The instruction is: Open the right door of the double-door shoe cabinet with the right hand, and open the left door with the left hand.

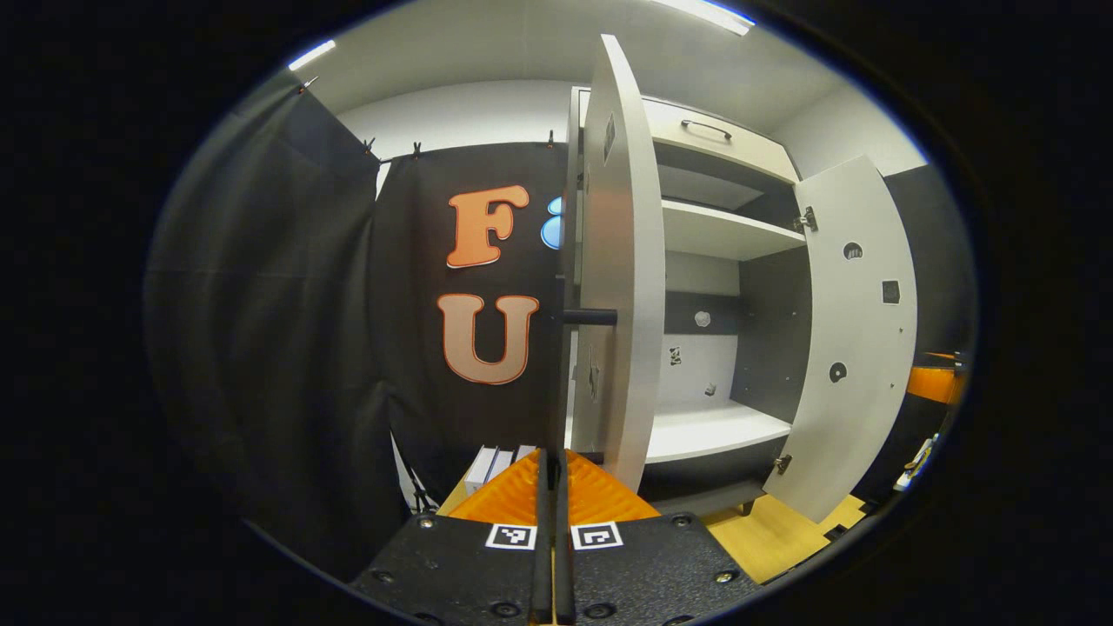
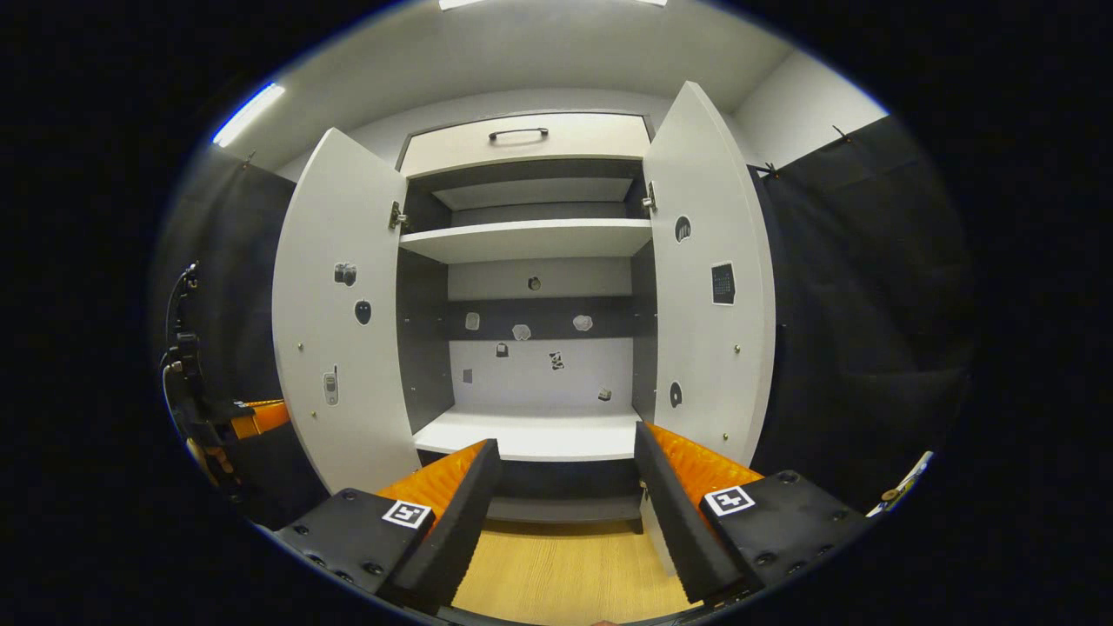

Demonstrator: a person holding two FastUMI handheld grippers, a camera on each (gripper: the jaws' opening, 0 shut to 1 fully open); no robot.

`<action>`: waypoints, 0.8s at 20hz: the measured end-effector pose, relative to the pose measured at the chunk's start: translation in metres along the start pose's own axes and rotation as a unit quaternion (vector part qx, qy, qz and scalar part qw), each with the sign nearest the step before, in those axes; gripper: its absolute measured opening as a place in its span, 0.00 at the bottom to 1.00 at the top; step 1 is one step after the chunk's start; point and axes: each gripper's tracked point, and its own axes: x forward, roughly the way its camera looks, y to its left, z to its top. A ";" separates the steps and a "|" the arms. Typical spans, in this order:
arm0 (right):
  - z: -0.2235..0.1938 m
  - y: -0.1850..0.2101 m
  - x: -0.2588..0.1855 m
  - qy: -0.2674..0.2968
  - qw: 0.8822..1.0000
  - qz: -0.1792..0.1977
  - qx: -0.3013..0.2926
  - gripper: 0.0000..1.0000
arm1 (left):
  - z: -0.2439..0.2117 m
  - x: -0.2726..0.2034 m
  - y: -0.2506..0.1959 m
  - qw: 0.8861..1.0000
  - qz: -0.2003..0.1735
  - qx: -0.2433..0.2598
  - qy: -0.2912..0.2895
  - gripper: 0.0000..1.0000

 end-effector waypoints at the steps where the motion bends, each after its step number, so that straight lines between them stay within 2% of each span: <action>1: 0.000 -0.001 -0.001 0.000 1.000 0.000 0.000 0.99 | -0.001 0.000 -0.002 1.000 -0.001 -0.002 0.001 0.01; 11: 0.001 -0.006 -0.004 -0.002 1.000 -0.008 -0.005 0.99 | 0.011 -0.005 0.009 0.999 0.012 0.040 -0.017 0.02; 13: 0.002 -0.008 -0.005 -0.004 1.000 -0.011 -0.004 0.98 | 0.012 -0.005 0.001 0.999 -0.004 0.037 -0.020 0.12; 14: 0.004 -0.010 -0.005 -0.006 1.000 -0.013 -0.004 0.98 | 0.013 -0.006 -0.001 0.999 -0.009 0.036 -0.022 0.24; 16: 0.005 -0.014 -0.005 -0.008 1.000 -0.018 -0.006 0.99 | 0.015 -0.005 -0.004 0.999 -0.012 0.034 -0.027 0.27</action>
